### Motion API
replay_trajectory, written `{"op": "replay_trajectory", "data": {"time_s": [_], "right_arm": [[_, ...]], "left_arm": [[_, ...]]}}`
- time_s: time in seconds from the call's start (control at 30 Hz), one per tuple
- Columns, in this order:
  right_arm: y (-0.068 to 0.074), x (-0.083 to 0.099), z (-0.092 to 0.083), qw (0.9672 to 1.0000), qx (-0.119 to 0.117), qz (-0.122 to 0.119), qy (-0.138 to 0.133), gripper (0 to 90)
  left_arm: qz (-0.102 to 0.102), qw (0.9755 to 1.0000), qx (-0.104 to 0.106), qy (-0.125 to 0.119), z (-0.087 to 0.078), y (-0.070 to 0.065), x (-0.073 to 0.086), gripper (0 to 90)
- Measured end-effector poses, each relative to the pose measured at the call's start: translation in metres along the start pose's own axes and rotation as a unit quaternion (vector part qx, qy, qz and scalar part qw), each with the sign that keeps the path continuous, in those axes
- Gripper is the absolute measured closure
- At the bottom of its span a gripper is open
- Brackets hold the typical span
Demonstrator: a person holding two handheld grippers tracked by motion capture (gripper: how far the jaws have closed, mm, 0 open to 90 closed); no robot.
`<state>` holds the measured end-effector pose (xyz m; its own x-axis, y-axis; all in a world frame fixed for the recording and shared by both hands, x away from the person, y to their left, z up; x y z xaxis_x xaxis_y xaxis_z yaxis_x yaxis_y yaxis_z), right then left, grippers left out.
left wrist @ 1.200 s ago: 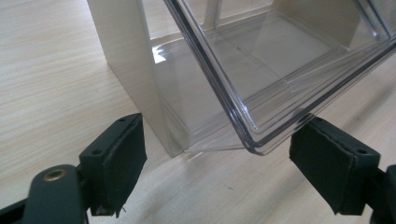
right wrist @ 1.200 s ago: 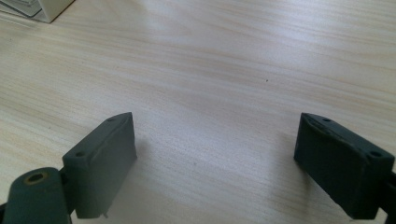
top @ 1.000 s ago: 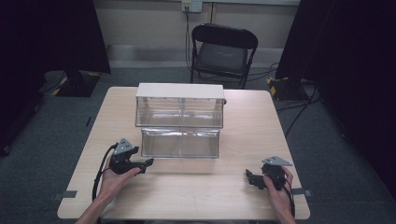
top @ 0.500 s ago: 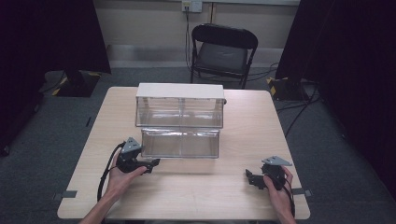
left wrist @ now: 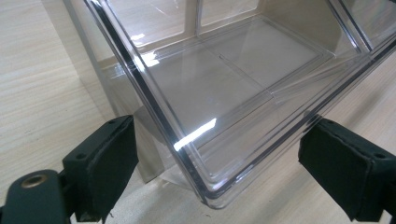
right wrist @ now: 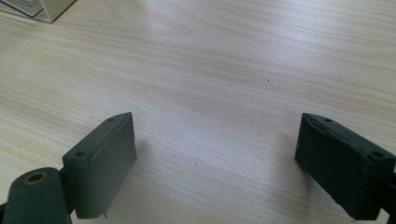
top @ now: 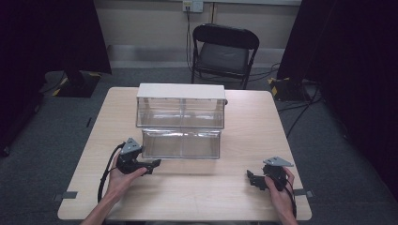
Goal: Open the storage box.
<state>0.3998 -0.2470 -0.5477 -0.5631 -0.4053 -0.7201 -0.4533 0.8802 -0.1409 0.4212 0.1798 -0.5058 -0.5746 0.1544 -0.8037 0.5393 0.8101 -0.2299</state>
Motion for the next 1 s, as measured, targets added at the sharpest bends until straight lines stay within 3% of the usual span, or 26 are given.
{"op": "replay_trajectory", "data": {"time_s": [0.37, 0.9, 1.0], "right_arm": [[0.0000, 0.0000, 0.0000, 1.0000, 0.000, 0.000, 0.000, 11.5], [0.0001, 0.0000, 0.0000, 1.0000, -0.001, -0.001, 0.000, 11.5], [0.0002, 0.0000, 0.0000, 1.0000, -0.001, -0.001, 0.000, 11.5]], "left_arm": [[0.003, 1.0000, -0.001, 0.000, -0.0003, -0.0024, -0.0012, 8.0], [0.009, 0.9999, -0.005, -0.001, -0.0033, -0.0030, -0.0012, 10.9], [0.008, 1.0000, 0.006, -0.002, -0.0055, -0.0035, -0.0018, 9.8]]}}
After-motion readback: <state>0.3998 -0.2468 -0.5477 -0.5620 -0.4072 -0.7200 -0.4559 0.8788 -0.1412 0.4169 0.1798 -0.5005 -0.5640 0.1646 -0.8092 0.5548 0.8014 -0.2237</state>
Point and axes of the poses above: each handheld gripper's, and its own axes: z roughly forward along the jaws, x roughly out of its underside, y roughly to its left, the point moved 7 cm from there along z, roughly forward along the jaws, and after that the axes turned 10 degrees about -z, right-handed, at the moved point
